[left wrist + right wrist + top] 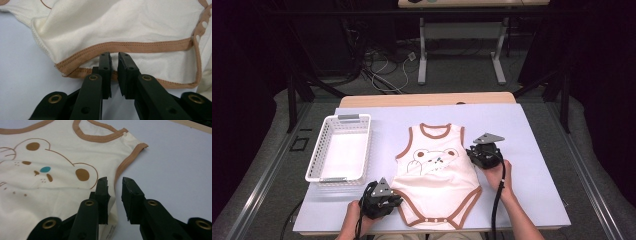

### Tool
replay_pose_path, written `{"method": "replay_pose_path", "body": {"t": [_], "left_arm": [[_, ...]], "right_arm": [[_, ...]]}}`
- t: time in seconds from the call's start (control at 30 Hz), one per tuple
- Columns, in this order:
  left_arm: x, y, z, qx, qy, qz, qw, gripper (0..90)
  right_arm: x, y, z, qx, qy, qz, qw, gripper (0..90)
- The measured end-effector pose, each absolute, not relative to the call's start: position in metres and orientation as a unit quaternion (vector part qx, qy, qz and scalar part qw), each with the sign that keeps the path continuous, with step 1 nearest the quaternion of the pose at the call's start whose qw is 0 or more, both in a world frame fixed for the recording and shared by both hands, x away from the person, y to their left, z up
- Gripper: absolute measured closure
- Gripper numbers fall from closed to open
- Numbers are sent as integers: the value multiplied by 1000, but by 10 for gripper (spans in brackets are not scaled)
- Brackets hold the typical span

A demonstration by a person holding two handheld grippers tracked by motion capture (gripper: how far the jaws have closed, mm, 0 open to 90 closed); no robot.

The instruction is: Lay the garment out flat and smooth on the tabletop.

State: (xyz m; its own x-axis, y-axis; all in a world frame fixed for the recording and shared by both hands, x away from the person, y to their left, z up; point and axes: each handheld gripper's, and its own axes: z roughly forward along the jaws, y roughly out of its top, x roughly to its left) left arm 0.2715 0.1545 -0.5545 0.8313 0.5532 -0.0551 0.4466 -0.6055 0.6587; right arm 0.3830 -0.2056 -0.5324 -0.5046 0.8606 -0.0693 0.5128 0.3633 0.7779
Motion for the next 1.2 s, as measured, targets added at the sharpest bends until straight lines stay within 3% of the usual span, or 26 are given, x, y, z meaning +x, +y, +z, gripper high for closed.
{"method": "replay_pose_path", "body": {"t": [0.37,0.73,0.83,1.07,1.13,1.2], "left_arm": [[273,153,-555,892,280,76,346,805],[274,155,-555,893,278,72,347,806],[274,155,-554,894,278,70,345,806],[274,157,-553,895,276,65,343,801],[274,157,-552,897,276,60,340,763],[275,156,-549,896,282,60,338,666]], "right_arm": [[400,-209,-541,449,774,368,251,665],[412,-203,-556,452,809,333,175,676],[412,-206,-553,448,819,316,170,639],[413,-212,-550,447,826,314,139,645],[413,-213,-551,450,823,318,138,649],[414,-214,-551,457,816,327,135,635]]}}
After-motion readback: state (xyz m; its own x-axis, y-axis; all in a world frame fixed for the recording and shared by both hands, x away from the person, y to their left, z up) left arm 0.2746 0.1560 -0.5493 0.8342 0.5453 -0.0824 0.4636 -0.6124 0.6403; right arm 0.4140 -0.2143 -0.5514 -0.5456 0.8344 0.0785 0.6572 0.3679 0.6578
